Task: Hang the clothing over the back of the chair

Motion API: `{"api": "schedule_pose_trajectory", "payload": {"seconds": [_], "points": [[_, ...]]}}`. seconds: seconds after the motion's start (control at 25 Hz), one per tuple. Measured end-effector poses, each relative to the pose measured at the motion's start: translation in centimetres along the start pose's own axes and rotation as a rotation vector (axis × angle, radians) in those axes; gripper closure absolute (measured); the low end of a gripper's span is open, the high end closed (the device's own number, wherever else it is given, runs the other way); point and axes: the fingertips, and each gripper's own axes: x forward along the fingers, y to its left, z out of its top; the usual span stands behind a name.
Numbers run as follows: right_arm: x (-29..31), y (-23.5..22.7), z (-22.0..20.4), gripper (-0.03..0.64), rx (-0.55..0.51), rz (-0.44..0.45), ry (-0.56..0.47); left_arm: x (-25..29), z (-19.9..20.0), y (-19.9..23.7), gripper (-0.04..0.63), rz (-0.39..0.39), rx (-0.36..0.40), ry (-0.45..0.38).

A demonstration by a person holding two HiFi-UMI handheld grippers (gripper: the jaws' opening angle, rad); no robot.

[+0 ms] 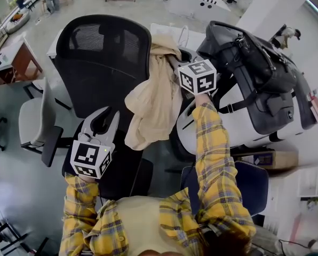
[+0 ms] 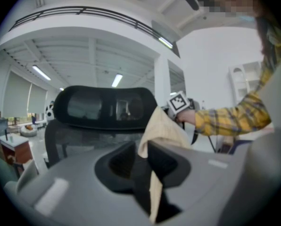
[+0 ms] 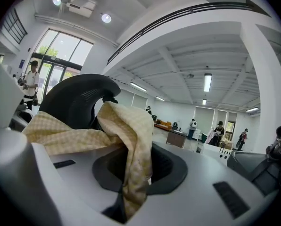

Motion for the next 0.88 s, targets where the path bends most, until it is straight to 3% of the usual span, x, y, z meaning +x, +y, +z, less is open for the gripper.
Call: {"api": "schedule_pose_trajectory", "payload": {"seconds": [0.2,0.4,0.88], "points": [[0.1,-0.2,-1.1,0.582,-0.011,0.041,0.047,0.3,0.1,-0.1,0.525,-0.005,0.000,-0.001],[0.2,-0.6,-3.1,0.491,-0.017,0.060,0.137,0.3,0.1,-0.2,0.525,-0.008,0.002,0.000],[-1.5,-3.3,-2.3,0.373,-0.070,-0.081,0.141,0.4,0.3,-0.8,0.525,-0.026,0.010,-0.001]]}}
